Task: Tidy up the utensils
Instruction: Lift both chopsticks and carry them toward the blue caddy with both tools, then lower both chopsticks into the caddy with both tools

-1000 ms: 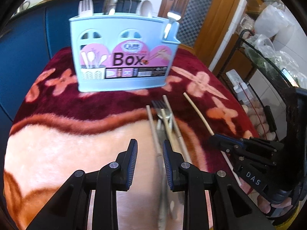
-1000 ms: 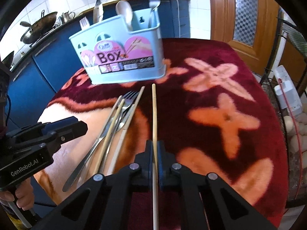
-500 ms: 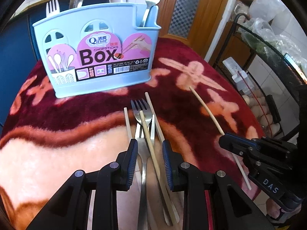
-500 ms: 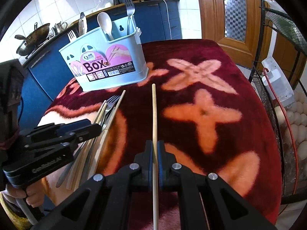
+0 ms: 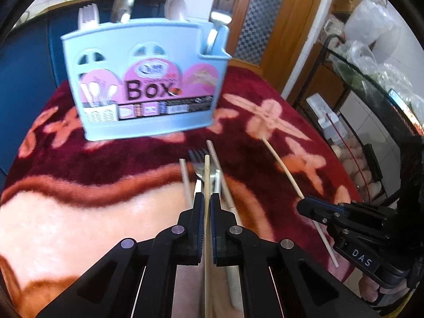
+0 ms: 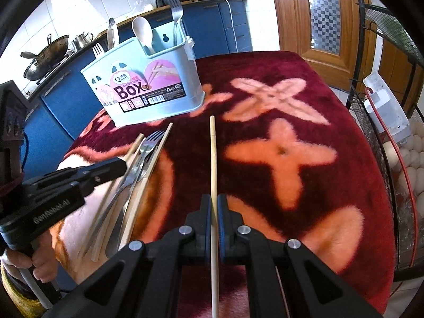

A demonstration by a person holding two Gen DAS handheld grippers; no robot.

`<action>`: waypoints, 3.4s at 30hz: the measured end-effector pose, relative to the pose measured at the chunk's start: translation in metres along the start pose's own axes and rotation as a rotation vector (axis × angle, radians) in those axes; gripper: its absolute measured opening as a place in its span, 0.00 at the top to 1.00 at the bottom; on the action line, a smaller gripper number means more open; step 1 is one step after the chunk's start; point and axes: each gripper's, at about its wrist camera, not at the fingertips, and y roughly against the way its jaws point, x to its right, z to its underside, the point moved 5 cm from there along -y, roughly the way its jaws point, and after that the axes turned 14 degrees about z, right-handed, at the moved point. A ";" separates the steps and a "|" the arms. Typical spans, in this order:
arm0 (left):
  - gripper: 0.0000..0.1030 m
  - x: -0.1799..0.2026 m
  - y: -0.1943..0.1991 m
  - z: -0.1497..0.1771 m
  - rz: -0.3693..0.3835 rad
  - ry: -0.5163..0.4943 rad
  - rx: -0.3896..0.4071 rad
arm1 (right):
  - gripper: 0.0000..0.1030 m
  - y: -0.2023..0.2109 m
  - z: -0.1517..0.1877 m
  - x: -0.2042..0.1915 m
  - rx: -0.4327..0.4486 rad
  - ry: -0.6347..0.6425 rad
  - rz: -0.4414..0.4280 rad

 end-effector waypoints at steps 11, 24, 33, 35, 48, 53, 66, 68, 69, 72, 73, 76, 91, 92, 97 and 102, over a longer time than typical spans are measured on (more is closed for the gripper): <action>0.96 -0.061 0.024 0.004 -0.154 0.091 -0.026 | 0.94 -0.009 -0.003 -0.010 -0.058 0.017 0.006; 0.94 -0.072 0.009 0.010 -0.140 0.065 -0.179 | 0.93 -0.027 -0.023 -0.021 -0.180 0.118 0.030; 0.94 -0.079 0.001 0.002 -0.079 0.069 -0.238 | 0.93 -0.045 -0.036 -0.031 -0.259 0.214 0.062; 0.94 -0.080 0.000 0.001 -0.065 0.076 -0.246 | 0.93 -0.048 -0.038 -0.032 -0.273 0.217 0.060; 0.96 -0.083 0.003 -0.002 -0.014 0.108 -0.218 | 0.94 -0.043 -0.040 -0.019 -0.263 0.169 0.001; 0.96 -0.083 0.013 -0.002 0.018 0.135 -0.168 | 0.94 -0.026 -0.040 -0.017 -0.229 0.126 -0.041; 0.96 -0.058 0.057 -0.032 0.052 0.122 0.066 | 0.94 0.028 -0.064 -0.025 0.041 0.053 -0.060; 0.96 -0.056 0.063 -0.040 0.050 0.118 0.098 | 0.94 0.034 -0.069 -0.024 0.079 0.044 -0.059; 0.96 -0.054 0.066 -0.045 0.048 0.113 0.119 | 0.94 0.038 -0.072 -0.024 0.100 0.037 -0.058; 0.96 -0.050 0.073 -0.059 0.048 0.111 0.159 | 0.94 0.047 -0.081 -0.028 0.151 0.033 -0.063; 0.96 -0.051 0.075 -0.062 0.050 0.111 0.167 | 0.94 0.048 -0.085 -0.029 0.164 0.034 -0.062; 0.96 -0.051 0.083 -0.078 0.043 0.106 0.205 | 0.94 0.054 -0.095 -0.033 0.211 0.036 -0.069; 0.96 -0.053 0.104 -0.169 -0.048 0.006 0.369 | 0.94 0.053 -0.152 -0.052 0.342 0.031 -0.119; 0.96 -0.053 0.105 -0.173 -0.052 0.004 0.379 | 0.94 0.053 -0.156 -0.052 0.347 0.032 -0.123; 0.96 -0.060 0.109 -0.210 -0.072 -0.002 0.432 | 0.94 0.049 -0.176 -0.053 0.370 0.023 -0.142; 0.96 -0.068 0.110 -0.237 -0.102 -0.011 0.478 | 0.94 0.046 -0.188 -0.055 0.393 0.031 -0.158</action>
